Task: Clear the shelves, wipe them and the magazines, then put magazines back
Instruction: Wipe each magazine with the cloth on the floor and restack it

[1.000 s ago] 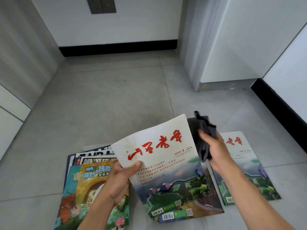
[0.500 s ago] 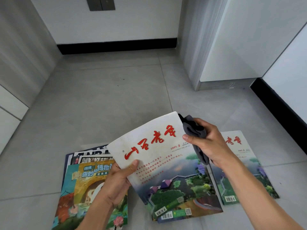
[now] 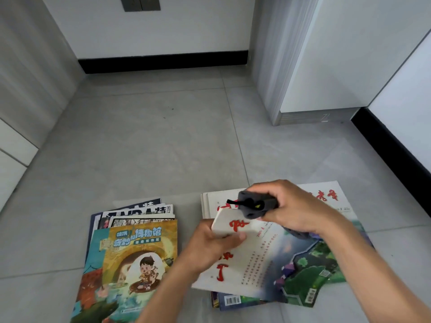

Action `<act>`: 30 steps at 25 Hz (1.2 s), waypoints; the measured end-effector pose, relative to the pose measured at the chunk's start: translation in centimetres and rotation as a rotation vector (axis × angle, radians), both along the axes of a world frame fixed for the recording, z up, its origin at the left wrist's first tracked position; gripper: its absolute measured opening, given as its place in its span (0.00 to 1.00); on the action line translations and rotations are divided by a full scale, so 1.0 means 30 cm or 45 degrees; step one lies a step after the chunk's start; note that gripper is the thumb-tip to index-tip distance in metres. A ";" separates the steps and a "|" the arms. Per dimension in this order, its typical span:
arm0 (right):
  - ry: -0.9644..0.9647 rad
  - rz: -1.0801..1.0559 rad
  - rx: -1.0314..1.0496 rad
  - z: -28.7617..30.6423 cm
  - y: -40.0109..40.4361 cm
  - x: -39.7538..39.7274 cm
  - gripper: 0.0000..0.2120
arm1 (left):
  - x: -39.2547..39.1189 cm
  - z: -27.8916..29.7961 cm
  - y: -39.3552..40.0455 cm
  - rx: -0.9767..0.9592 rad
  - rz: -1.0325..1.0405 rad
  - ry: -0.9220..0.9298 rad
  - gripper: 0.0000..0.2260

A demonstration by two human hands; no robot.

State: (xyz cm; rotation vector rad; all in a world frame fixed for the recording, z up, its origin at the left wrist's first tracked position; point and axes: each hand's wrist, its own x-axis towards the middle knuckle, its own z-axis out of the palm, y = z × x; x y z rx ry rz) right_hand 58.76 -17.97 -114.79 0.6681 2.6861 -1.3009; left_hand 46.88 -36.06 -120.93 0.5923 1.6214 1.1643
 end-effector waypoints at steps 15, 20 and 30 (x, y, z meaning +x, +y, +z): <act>0.389 -0.264 0.991 -0.137 -0.313 -0.078 0.34 | -0.002 -0.075 -0.027 0.206 0.312 0.453 0.11; 0.130 -0.392 1.066 -0.226 -0.161 0.054 0.35 | -0.044 -0.059 -0.060 0.032 0.498 0.199 0.05; 0.392 -0.279 0.780 -0.145 -0.268 -0.070 0.28 | -0.045 -0.065 -0.058 0.070 0.387 0.299 0.09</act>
